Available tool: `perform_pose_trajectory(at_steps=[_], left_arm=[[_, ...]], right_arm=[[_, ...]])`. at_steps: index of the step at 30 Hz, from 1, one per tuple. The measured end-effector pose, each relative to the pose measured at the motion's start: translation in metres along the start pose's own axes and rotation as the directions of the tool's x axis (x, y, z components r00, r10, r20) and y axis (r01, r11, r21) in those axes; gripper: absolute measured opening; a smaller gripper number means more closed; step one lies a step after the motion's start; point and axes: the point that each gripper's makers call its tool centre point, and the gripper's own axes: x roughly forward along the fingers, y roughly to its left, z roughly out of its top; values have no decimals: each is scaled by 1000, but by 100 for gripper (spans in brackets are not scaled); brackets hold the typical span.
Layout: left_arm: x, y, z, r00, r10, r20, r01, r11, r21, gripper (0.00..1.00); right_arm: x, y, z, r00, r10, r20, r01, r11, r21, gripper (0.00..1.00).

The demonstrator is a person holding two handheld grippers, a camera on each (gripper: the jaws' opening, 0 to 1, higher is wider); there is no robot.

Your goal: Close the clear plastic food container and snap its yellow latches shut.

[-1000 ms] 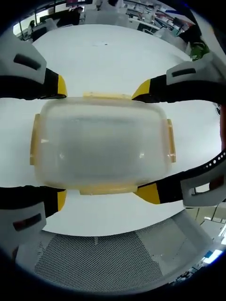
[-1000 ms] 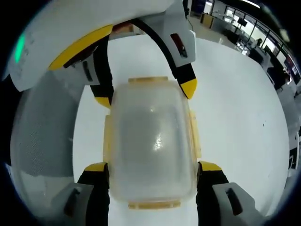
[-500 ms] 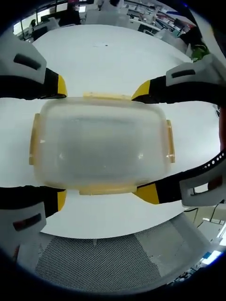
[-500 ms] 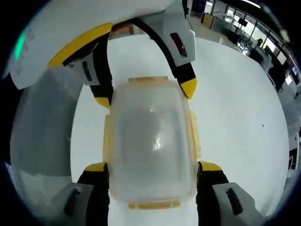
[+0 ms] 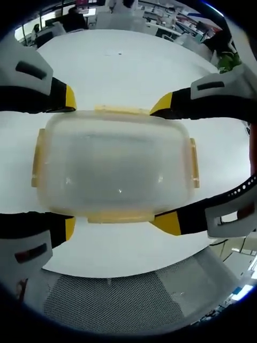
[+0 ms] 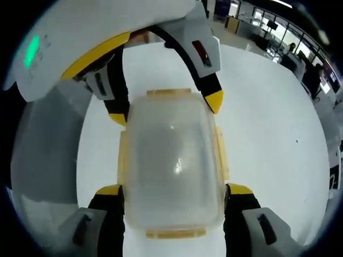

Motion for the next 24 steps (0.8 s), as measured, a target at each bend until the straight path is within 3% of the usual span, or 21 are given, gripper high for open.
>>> perform_pose_trajectory(at_steps=[24], left_arm=[[5,27,2,1000,8,21,-7,999,-50,76]], right_arm=[[1,-30,0,1000,18,-10,-18,999,-36,76]])
